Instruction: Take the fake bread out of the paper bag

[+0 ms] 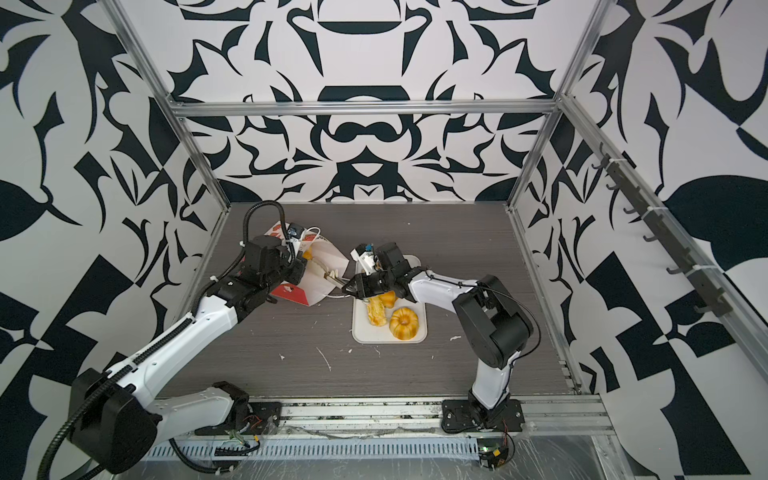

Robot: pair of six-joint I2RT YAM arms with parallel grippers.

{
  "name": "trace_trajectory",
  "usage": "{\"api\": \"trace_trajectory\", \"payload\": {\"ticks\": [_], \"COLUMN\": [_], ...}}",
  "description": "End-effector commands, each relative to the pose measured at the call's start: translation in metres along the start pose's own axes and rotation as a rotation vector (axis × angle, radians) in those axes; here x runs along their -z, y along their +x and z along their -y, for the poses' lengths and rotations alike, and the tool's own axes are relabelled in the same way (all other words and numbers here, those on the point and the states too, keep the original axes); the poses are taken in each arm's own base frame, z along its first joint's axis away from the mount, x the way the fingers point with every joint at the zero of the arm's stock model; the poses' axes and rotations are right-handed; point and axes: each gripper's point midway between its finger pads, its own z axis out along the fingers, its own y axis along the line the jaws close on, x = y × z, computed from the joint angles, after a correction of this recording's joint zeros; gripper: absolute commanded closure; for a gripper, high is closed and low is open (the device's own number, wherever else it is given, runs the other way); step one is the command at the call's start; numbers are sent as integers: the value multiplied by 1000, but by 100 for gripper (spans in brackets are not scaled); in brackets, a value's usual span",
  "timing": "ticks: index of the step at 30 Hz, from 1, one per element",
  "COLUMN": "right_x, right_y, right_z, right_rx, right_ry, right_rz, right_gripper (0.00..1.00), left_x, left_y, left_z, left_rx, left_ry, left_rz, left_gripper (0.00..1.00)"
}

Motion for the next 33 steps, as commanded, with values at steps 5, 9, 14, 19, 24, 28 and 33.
{"api": "trace_trajectory", "payload": {"ticks": [5, 9, 14, 19, 24, 28, 33], "right_x": [29, 26, 20, 21, 20, 17, 14], "right_y": [-24, -23, -29, -33, -37, -39, -40], "right_z": [-37, -36, -38, -39, -41, -39, -37], "right_rx": [109, 92, 63, 67, 65, 58, 52], "right_ry": [-63, -74, -97, -84, -83, -79, -77], "right_rz": [91, 76, 72, 69, 61, 50, 42], "right_gripper": [100, 100, 94, 90, 78, 74, 70], "left_x": [-2, -2, -1, -1, -1, -1, 2], "left_y": [-1, 0, 0, -1, -2, -2, -2], "left_z": [3, 3, 3, 3, 3, 4, 3], "left_rx": [7, 7, 7, 5, 7, 5, 6], "left_ry": [14, 16, 15, 16, 18, 19, 21], "left_rz": [3, 3, 6, 9, 14, 17, 21], "left_gripper": [100, 100, 100, 100, 100, 100, 100]}}
